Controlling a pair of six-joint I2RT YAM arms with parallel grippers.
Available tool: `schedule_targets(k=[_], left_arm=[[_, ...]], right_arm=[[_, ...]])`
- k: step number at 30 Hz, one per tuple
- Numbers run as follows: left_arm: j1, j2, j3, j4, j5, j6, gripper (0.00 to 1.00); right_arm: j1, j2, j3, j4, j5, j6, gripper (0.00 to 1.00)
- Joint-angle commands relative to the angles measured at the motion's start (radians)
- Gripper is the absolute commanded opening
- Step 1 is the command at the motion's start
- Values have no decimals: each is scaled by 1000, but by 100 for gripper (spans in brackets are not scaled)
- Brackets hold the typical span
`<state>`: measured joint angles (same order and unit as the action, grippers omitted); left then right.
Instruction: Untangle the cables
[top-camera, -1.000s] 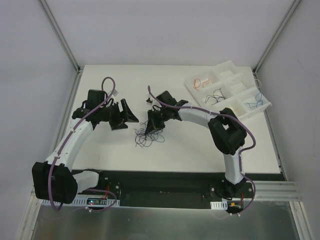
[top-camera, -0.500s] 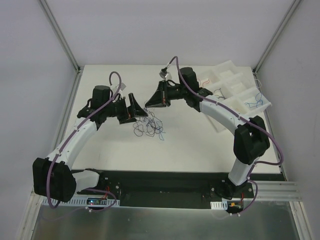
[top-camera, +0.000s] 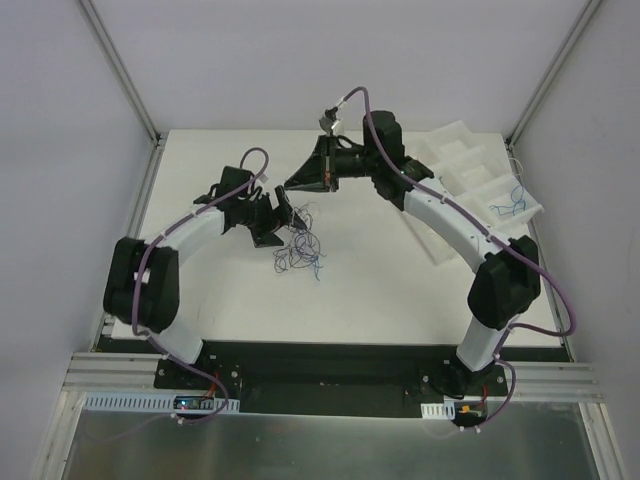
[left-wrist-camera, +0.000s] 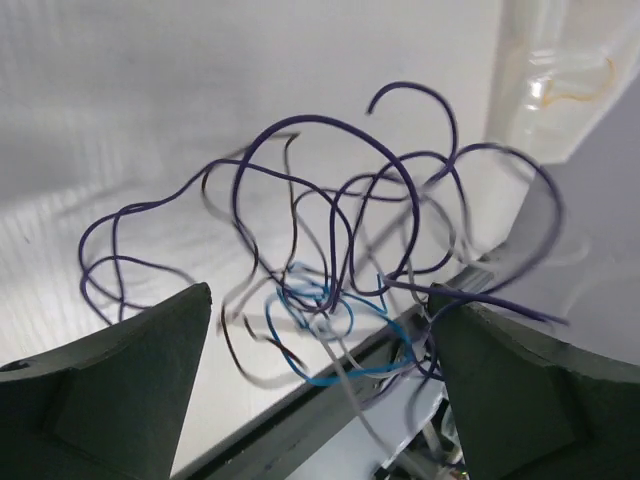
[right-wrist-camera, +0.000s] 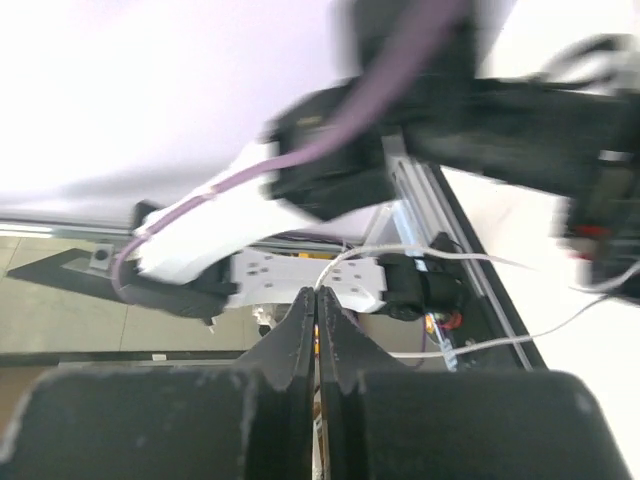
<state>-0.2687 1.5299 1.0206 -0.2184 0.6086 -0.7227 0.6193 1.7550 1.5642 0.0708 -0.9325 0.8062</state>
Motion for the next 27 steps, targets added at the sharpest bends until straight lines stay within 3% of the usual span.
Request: schedule_targets(k=[1,6,11,21,27], left_arm=[[17,208,64,5,-10,-15,86],[36,222,23,-4,-27,26,83],[40,214,-8,-39,-49,84,83],[51,202,-25,-90,-92,149,82],[48,76,42,-165,-98,172,86]], right_arm=[[3,-127,241,20,-9,61,0],[-18,-103,664,-222,52,-25,0],[-72,-98,812,-209,89,8,0],[-263,-149,852,-40,107,142,0],[-343,-227,617,-46,119,116,0]])
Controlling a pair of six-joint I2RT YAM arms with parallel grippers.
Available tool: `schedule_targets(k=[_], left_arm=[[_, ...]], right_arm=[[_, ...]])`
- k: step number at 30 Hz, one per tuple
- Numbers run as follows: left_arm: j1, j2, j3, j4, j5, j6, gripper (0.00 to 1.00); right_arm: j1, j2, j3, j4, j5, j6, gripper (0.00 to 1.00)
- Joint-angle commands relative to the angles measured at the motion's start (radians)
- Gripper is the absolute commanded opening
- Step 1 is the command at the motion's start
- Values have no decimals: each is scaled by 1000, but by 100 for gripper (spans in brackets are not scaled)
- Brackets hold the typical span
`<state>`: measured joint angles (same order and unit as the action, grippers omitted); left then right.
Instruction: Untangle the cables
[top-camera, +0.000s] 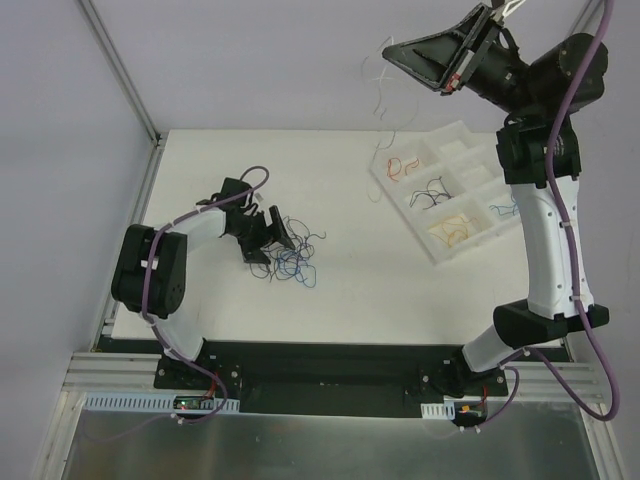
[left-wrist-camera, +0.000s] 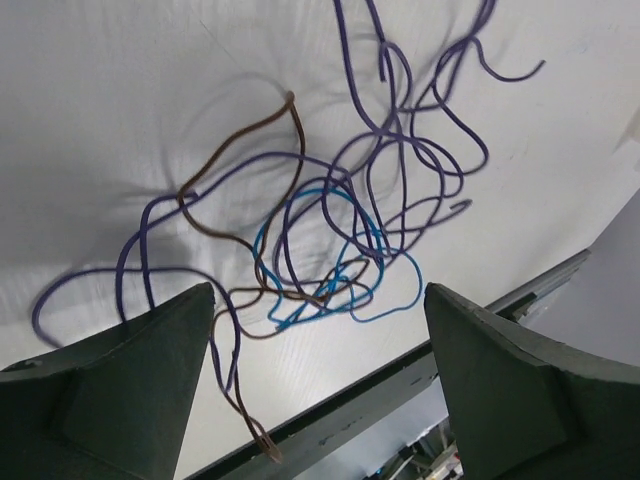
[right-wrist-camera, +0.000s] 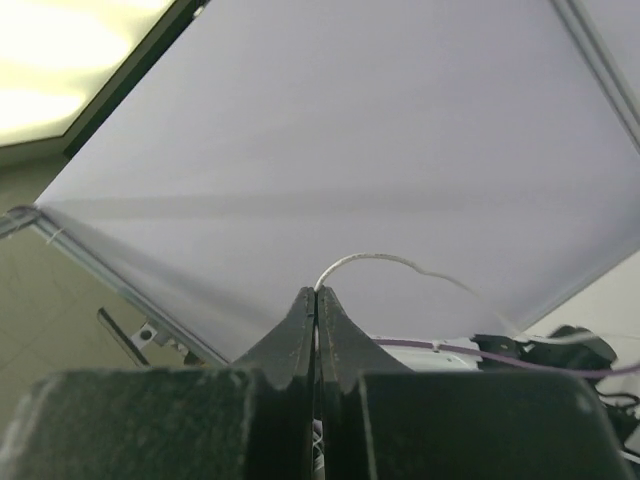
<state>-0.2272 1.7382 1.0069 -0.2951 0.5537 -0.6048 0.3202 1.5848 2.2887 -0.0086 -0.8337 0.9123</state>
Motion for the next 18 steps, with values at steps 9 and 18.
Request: schedule_targets(k=[9,18], left_arm=[[-3,-348,165,-171,-25,-16,96],[-4,-431,159,-185,63,28,94]], right_arm=[[-191,-43,-176,-204,36,-171,0],[-360,78,-31,-498,205,-431,0]])
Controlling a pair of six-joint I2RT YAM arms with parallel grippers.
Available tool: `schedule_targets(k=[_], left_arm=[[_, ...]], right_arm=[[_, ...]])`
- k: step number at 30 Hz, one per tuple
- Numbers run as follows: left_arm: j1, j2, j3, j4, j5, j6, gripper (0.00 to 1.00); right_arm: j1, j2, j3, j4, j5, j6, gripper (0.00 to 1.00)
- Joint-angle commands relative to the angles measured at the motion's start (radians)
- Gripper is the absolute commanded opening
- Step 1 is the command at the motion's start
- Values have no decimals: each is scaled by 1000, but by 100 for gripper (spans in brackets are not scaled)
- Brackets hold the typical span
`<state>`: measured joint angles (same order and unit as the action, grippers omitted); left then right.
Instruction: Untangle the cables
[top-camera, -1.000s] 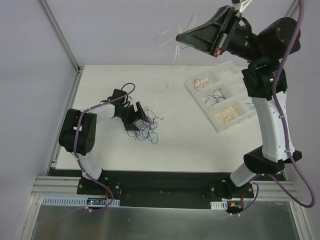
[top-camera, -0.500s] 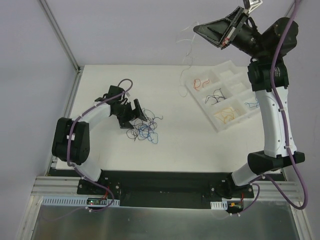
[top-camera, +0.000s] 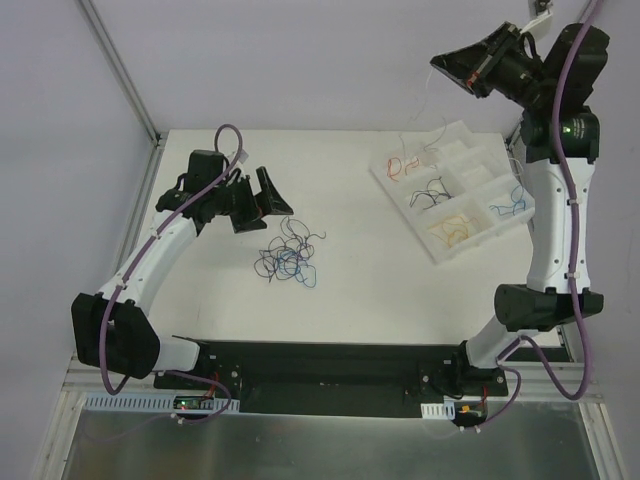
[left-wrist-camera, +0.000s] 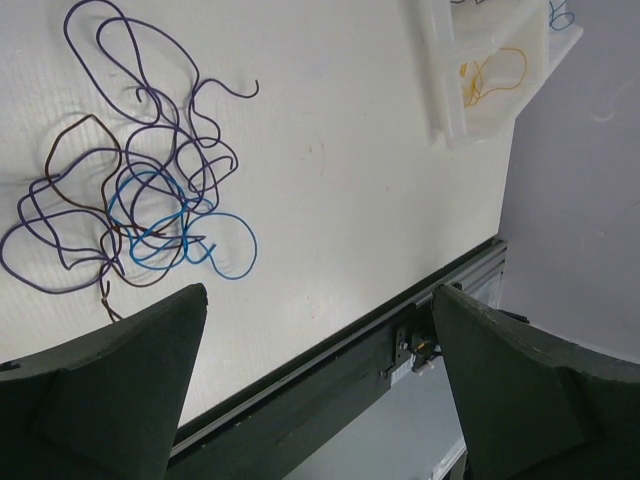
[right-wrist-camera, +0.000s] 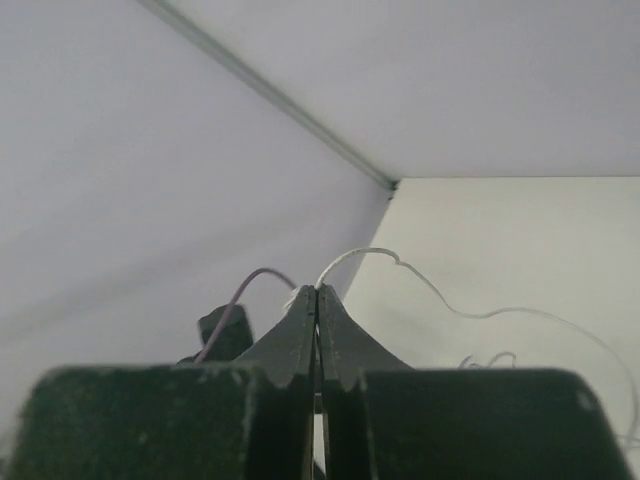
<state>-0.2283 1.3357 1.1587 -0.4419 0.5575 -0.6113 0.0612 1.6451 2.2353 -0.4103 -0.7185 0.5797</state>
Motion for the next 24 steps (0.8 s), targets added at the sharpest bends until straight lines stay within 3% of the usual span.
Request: schedule_targets(k=[1,9,19,24], left_arm=[[-3,-24,10,-40,77,47,94],[-5,68,71,-69,91,140,93],[0,256,275,-152,90,225,92],[17,281,279,-167,88,231,92]], right_arm=[[-131,18,8,-102,99,-107,0],[-290,76,-20,-211,211,-236,0],[-374,262,105,-197,226,-208,0],[-397,298,191,-177,229,-175,0]])
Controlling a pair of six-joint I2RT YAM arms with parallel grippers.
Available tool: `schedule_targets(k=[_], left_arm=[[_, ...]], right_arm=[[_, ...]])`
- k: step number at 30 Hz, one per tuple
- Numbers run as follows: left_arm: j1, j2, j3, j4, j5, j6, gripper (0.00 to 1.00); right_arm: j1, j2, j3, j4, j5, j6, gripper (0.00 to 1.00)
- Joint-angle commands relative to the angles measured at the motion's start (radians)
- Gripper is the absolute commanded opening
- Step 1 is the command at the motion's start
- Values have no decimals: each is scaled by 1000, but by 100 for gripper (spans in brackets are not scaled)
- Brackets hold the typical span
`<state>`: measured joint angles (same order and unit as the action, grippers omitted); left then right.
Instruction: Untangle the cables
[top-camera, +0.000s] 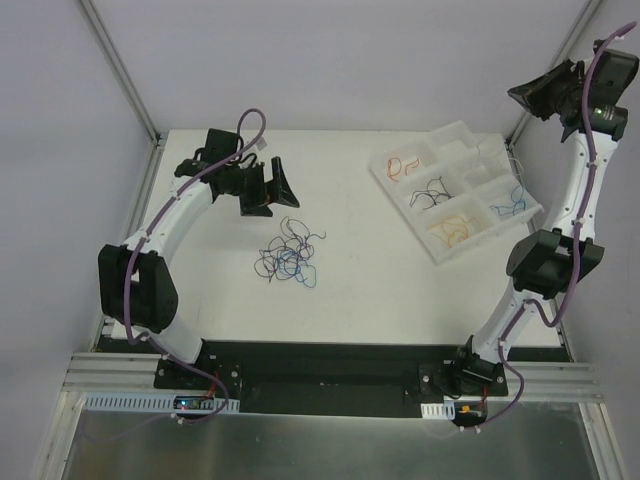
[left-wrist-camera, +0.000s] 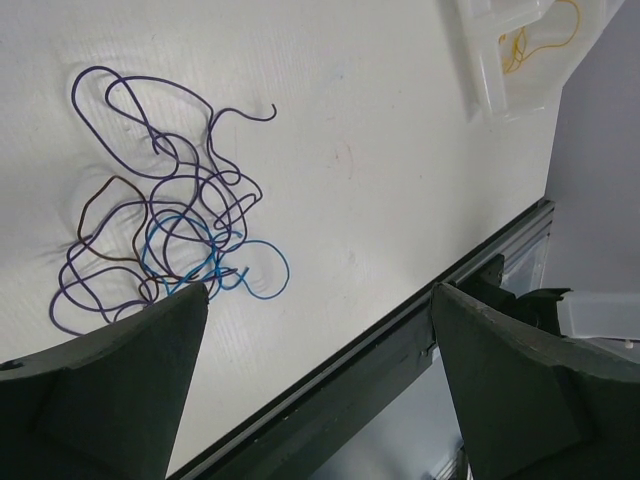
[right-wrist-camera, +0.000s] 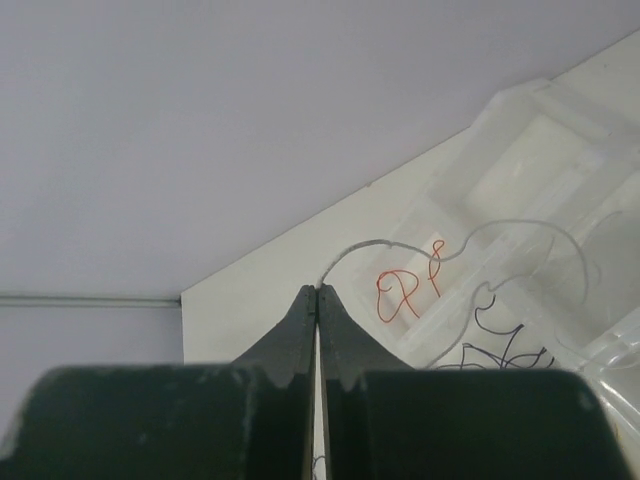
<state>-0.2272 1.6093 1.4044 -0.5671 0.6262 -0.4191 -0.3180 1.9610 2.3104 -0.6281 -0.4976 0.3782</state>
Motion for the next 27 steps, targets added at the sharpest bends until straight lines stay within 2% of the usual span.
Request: schedule_targets(k=[1,9,15,27], left_arm=[[22,11,31,-42,24,37,92],[66,44,56,-42,43,22,92],[84,24,33,-42,43,25,92],[106,-42,-28,-59,21,48,92]], right_arm=[[-23,-16,133,59,8,39,0],[-52,-34,168,246,48,136,0],[-55,13,149,272,41,139,0],[-49,-7,-202,326,14,90,0]])
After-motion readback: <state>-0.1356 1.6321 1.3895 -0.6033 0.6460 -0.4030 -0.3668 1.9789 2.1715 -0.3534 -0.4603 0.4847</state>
